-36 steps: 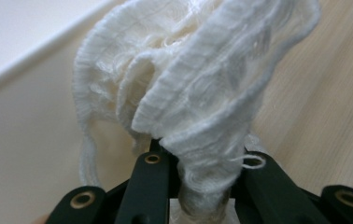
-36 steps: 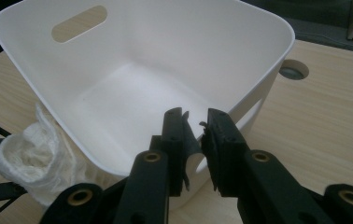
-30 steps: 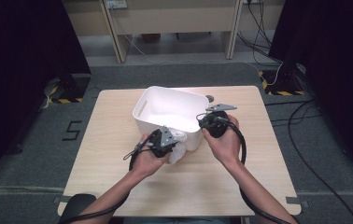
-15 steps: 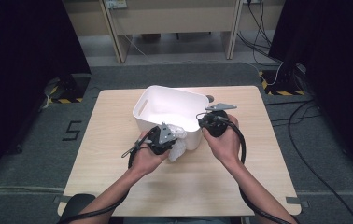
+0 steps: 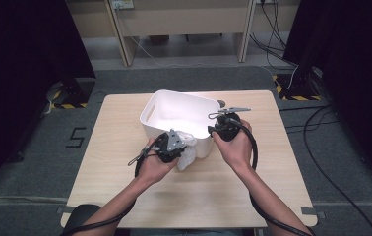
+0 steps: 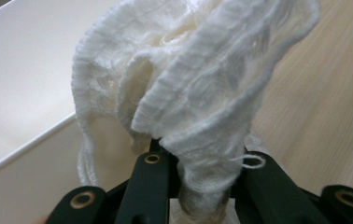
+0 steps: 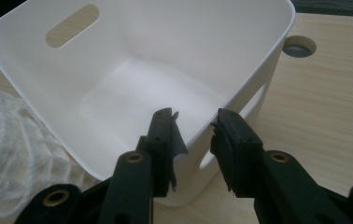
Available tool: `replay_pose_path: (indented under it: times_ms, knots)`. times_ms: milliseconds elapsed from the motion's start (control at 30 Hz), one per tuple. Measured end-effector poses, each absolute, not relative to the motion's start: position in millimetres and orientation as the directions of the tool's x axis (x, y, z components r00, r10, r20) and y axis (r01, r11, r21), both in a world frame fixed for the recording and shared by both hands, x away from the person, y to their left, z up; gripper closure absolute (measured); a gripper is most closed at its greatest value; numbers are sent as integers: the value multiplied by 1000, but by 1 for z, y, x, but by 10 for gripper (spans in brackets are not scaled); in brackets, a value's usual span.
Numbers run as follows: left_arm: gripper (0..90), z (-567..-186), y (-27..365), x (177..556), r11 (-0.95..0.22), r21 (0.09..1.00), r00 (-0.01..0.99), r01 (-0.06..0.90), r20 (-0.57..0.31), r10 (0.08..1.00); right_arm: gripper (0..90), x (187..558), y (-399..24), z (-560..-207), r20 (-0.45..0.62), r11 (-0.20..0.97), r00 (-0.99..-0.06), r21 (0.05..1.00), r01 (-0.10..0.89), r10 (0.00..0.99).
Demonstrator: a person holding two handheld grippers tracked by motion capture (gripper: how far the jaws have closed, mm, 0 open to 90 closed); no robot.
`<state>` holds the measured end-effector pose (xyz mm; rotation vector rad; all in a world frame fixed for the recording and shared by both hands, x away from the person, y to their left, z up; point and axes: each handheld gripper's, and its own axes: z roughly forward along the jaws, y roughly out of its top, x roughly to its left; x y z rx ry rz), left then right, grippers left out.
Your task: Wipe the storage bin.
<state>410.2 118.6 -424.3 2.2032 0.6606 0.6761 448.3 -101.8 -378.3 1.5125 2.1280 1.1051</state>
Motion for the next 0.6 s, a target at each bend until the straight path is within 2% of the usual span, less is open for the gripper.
replay_pose_path:
  times_ms: [600]
  knots:
    - [782,-420,111,413,-608,756,735,242,267,624,707,454,-100,-376,134,185,-403,730,658,905]
